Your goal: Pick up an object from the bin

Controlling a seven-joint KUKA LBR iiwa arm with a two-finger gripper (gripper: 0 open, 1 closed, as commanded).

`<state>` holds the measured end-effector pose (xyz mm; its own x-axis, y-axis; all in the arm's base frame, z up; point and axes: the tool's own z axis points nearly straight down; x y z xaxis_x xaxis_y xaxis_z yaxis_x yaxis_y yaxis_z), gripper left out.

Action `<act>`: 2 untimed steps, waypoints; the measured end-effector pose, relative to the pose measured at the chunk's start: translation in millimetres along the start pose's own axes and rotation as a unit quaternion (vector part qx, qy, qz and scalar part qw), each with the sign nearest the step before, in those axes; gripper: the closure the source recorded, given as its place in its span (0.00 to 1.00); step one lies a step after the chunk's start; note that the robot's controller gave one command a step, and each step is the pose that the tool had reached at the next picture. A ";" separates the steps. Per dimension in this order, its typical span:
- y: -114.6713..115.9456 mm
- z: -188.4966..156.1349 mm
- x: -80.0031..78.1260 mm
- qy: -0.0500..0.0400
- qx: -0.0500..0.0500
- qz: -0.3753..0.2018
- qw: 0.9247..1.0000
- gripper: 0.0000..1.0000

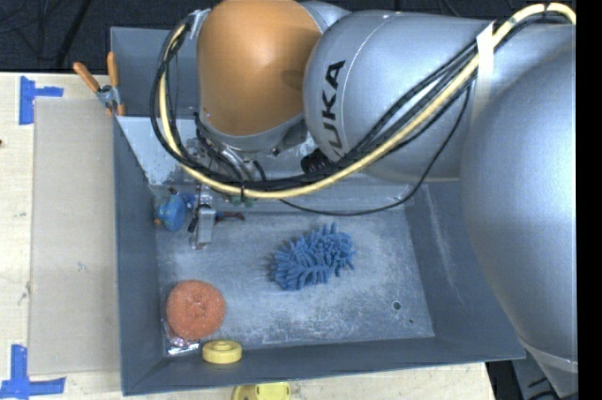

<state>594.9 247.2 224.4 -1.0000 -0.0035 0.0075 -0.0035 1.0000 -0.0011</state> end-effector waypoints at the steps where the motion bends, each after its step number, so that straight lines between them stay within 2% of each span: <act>1: -1.4 -5.3 -1.6 -0.004 -0.001 0.002 1.000 0.00; 2: -18.3 -22.5 18.5 -0.003 0.000 -0.008 1.000 0.00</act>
Offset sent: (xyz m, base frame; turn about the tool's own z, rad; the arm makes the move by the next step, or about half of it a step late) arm -0.0210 -0.0218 0.0264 -0.0182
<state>576.6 228.8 247.0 -0.9998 -0.0197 0.0015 -0.0197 0.9998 -0.0005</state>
